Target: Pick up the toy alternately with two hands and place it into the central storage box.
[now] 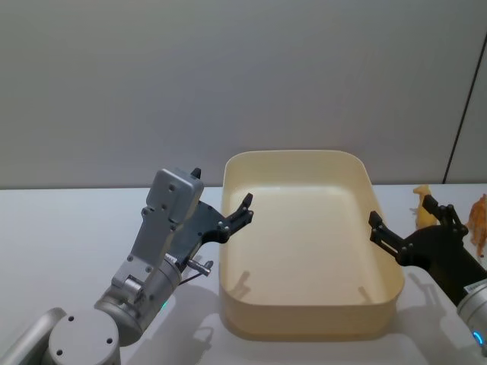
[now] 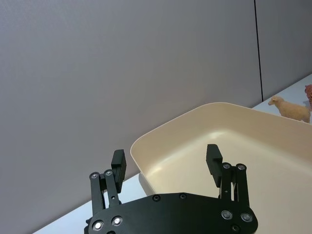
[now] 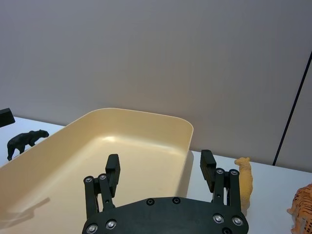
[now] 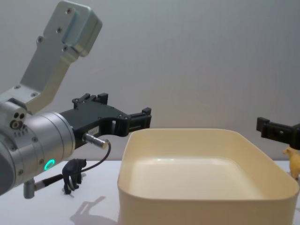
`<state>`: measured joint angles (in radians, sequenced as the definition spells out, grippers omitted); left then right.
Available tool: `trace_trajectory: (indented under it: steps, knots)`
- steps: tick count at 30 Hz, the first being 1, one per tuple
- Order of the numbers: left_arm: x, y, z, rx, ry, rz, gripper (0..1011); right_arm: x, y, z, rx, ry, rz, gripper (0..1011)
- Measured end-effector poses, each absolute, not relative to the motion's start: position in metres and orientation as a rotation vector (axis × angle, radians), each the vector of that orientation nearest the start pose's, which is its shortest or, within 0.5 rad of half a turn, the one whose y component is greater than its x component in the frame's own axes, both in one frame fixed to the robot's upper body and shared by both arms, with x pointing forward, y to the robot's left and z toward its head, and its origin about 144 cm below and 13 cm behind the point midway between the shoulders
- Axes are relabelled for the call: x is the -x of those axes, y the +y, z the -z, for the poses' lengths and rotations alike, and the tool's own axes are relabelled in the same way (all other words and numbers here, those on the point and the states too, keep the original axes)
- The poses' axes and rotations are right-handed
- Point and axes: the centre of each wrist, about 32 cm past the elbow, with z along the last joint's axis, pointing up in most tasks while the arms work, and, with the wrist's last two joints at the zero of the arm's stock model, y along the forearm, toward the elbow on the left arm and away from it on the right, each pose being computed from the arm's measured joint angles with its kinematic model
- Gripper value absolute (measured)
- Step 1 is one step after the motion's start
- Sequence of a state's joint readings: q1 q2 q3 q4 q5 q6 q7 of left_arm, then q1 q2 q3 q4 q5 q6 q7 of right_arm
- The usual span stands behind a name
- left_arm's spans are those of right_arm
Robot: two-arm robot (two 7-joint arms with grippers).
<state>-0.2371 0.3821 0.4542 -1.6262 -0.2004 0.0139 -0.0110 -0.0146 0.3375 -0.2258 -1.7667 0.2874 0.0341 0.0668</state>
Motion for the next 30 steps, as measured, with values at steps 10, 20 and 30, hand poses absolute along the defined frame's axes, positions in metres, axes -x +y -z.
trace_trajectory:
  steps: [10, 20, 30]
  knots:
    - [-0.4920, 0.1984, -1.2044, -0.061, -0.268, -1.124, 1002, -0.4433, -0.2371, -1.1887, -0.026, -0.075, 1.229, 1001]
    - [-0.4920, 0.1984, -1.2044, -0.061, -0.268, -1.124, 1002, -0.4433, -0.2371, -1.1887, -0.026, -0.075, 1.230, 1001]
    - [-0.4920, 0.1984, -1.2044, -0.061, -0.268, -1.124, 1001, -0.4433, -0.2371, -1.1887, -0.026, -0.075, 1.229, 1001]
